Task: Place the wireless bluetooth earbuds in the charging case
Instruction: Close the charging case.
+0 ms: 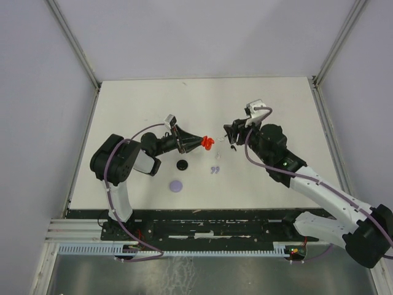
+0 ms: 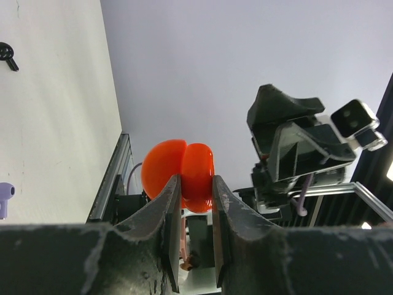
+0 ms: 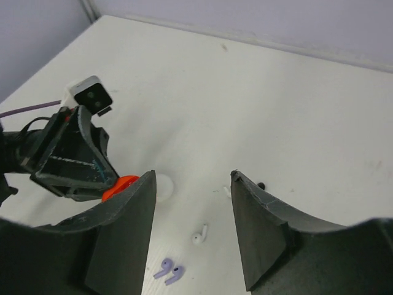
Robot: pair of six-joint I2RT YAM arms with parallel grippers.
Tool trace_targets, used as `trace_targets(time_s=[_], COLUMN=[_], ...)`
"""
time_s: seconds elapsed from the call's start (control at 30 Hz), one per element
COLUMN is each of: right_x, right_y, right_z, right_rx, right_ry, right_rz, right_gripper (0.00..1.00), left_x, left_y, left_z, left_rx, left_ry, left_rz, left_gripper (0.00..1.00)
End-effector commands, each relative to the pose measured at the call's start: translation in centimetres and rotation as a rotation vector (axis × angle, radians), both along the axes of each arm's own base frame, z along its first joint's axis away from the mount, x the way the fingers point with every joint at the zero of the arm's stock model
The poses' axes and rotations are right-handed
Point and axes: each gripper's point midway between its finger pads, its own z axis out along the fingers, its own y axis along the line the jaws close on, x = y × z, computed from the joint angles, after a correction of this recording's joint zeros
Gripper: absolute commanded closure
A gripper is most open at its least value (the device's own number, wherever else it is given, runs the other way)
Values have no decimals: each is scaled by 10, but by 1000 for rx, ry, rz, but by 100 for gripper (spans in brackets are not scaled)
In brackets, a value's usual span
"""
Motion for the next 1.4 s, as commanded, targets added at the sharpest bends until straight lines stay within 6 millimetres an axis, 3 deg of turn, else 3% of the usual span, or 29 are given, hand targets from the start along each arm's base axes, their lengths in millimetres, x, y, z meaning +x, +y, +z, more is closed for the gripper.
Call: trace_targets(time_s=[0.0,0.27,0.43,1.03,1.37], right_x=[-2,-2,-2,11,23], right_y=[-34,-12,6,32,29], right_z=[-44,-94,-109,-112,-112], right_rx=[-246,-349,-372,-389,-412], right_ry=[309,480,507,512,494], right_rz=[-165,-120,-88,-69,-119], right_gripper=[38,33,32,32,32], left_x=[2,7,9,10,3], left_y=[3,4,3,-8,-11], left_z=[26,20,15,-7,-7], left_rx=[-47,18,25,65,64], left_ry=[-158,-164,-156,-125,-126], left_rz=[44,89,87,71,48], left_gripper=[97,97,97,97,97])
